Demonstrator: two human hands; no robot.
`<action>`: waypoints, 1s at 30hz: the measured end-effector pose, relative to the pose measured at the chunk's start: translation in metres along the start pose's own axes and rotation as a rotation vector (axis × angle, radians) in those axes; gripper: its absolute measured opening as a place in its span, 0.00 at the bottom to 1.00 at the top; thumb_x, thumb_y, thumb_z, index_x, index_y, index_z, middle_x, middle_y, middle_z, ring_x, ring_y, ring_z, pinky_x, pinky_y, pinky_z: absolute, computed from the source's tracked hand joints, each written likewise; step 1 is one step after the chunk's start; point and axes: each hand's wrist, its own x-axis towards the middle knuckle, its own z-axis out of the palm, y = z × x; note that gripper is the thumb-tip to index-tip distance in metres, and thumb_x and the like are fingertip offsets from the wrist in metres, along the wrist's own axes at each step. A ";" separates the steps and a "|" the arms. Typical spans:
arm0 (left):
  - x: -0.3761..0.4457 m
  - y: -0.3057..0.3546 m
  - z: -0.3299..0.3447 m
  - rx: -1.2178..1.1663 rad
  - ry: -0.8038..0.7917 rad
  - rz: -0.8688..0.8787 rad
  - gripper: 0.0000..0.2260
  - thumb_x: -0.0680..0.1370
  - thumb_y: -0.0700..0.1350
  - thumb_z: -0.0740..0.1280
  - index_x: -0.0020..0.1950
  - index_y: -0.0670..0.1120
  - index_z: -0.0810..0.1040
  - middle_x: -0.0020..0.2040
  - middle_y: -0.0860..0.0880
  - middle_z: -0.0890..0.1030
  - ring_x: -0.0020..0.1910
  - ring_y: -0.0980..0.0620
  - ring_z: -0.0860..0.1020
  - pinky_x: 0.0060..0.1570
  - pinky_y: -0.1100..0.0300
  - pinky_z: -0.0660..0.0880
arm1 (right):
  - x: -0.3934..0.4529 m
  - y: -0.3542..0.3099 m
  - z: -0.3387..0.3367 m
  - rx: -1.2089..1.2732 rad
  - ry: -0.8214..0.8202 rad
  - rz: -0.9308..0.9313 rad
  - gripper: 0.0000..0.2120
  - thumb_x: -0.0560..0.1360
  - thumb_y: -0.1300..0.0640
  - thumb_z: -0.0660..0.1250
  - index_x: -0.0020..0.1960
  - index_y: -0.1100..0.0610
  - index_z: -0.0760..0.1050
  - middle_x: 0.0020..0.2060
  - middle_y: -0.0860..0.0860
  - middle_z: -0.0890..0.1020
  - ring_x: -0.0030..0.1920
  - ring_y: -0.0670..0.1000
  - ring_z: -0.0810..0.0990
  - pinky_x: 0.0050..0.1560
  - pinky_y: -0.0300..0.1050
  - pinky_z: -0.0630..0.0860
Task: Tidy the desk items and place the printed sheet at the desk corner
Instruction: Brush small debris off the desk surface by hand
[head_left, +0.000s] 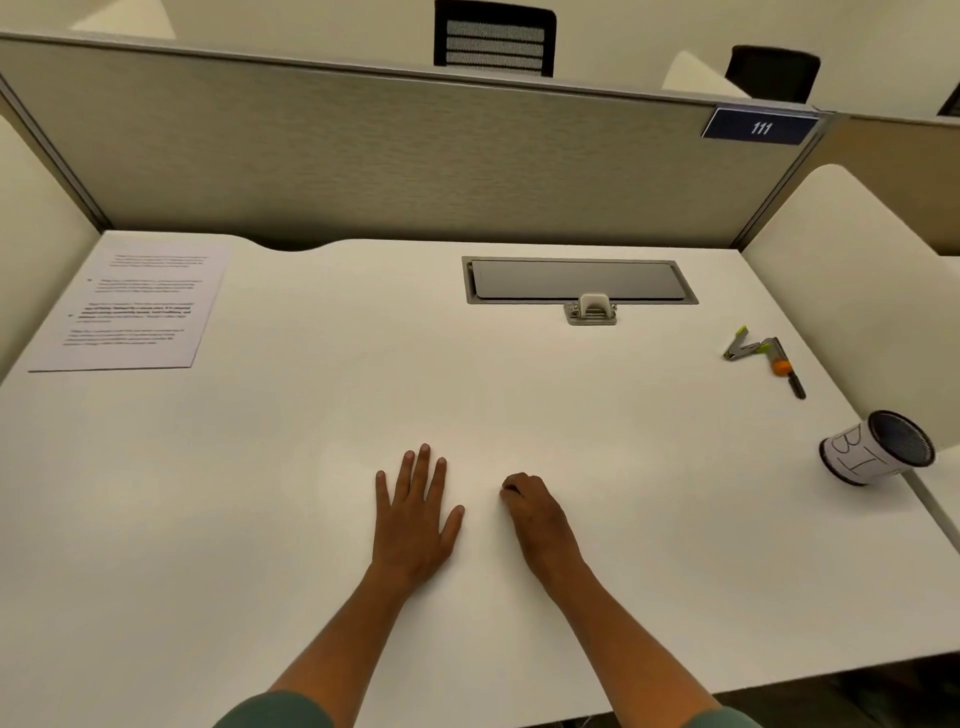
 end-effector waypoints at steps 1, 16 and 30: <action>0.000 0.000 -0.001 -0.004 0.000 0.001 0.33 0.78 0.63 0.42 0.80 0.50 0.46 0.80 0.48 0.41 0.79 0.47 0.40 0.76 0.40 0.42 | 0.002 0.000 -0.001 0.009 -0.025 0.028 0.11 0.80 0.56 0.55 0.58 0.55 0.73 0.56 0.52 0.76 0.56 0.53 0.75 0.55 0.46 0.73; 0.001 -0.001 0.002 0.002 -0.010 0.003 0.32 0.79 0.63 0.43 0.80 0.50 0.45 0.80 0.49 0.40 0.79 0.47 0.39 0.76 0.41 0.40 | 0.013 -0.001 -0.003 -0.197 0.022 -0.052 0.15 0.75 0.70 0.56 0.57 0.59 0.74 0.53 0.54 0.79 0.53 0.54 0.74 0.50 0.45 0.72; 0.018 0.009 -0.016 -0.037 0.022 0.045 0.32 0.81 0.61 0.48 0.80 0.49 0.44 0.80 0.49 0.39 0.79 0.49 0.38 0.75 0.45 0.37 | 0.017 0.015 -0.035 0.357 0.241 0.269 0.07 0.70 0.69 0.67 0.43 0.61 0.82 0.37 0.52 0.84 0.39 0.51 0.79 0.40 0.39 0.73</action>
